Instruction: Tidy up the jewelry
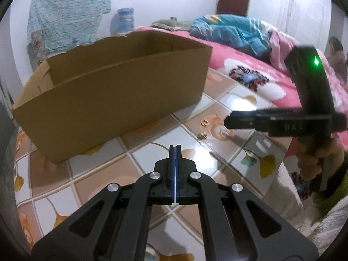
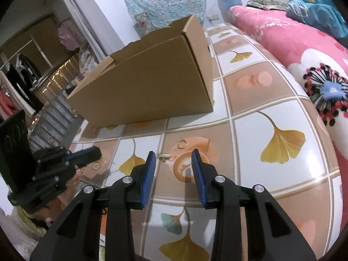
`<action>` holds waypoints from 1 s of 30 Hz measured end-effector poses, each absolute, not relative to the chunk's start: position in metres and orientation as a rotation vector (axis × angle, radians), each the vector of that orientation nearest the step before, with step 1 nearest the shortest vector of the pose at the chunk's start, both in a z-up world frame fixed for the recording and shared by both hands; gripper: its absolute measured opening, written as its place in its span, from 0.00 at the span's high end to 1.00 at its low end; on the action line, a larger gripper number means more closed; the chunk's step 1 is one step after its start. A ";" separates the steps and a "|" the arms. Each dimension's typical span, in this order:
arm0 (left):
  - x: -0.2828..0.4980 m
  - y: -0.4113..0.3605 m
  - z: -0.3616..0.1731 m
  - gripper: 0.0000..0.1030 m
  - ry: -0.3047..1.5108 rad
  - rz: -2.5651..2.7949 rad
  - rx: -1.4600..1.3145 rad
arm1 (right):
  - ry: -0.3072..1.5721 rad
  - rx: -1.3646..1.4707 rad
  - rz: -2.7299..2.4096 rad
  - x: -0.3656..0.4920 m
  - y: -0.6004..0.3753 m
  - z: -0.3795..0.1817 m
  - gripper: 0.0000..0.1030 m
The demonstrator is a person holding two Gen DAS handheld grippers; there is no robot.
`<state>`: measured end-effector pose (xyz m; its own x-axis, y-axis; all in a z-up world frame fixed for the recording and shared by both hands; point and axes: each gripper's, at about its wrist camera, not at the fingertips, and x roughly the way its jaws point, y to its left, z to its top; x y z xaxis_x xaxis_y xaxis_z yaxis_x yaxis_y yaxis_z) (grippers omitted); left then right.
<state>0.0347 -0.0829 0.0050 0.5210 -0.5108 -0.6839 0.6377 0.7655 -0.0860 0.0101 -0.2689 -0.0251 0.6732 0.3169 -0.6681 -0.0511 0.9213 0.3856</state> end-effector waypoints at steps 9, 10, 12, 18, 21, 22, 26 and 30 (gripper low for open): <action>0.042 -0.076 -0.005 1.00 0.777 -0.640 0.150 | 0.841 0.248 0.245 0.017 -0.245 -0.025 0.67; 0.042 -0.077 -0.007 1.00 0.776 -0.640 0.152 | 0.844 0.243 0.244 0.019 -0.244 -0.026 0.67; 0.043 -0.077 -0.009 1.00 0.779 -0.645 0.146 | 0.849 0.236 0.239 0.022 -0.242 -0.027 0.67; 0.045 -0.075 -0.014 1.00 0.786 -0.654 0.141 | 0.866 0.176 0.205 0.034 -0.231 -0.032 0.67; 0.046 -0.074 -0.016 1.00 0.789 -0.657 0.133 | 0.866 0.133 0.196 0.038 -0.224 -0.033 0.67; 0.047 -0.073 -0.017 1.00 0.791 -0.658 0.131 | 0.865 0.110 0.192 0.039 -0.221 -0.034 0.67; 0.049 -0.072 -0.019 1.00 0.795 -0.659 0.124 | 0.866 0.000 0.171 0.042 -0.208 -0.037 0.73; 0.050 -0.070 -0.019 1.00 0.794 -0.658 0.116 | 0.865 -0.055 0.160 0.041 -0.203 -0.038 0.92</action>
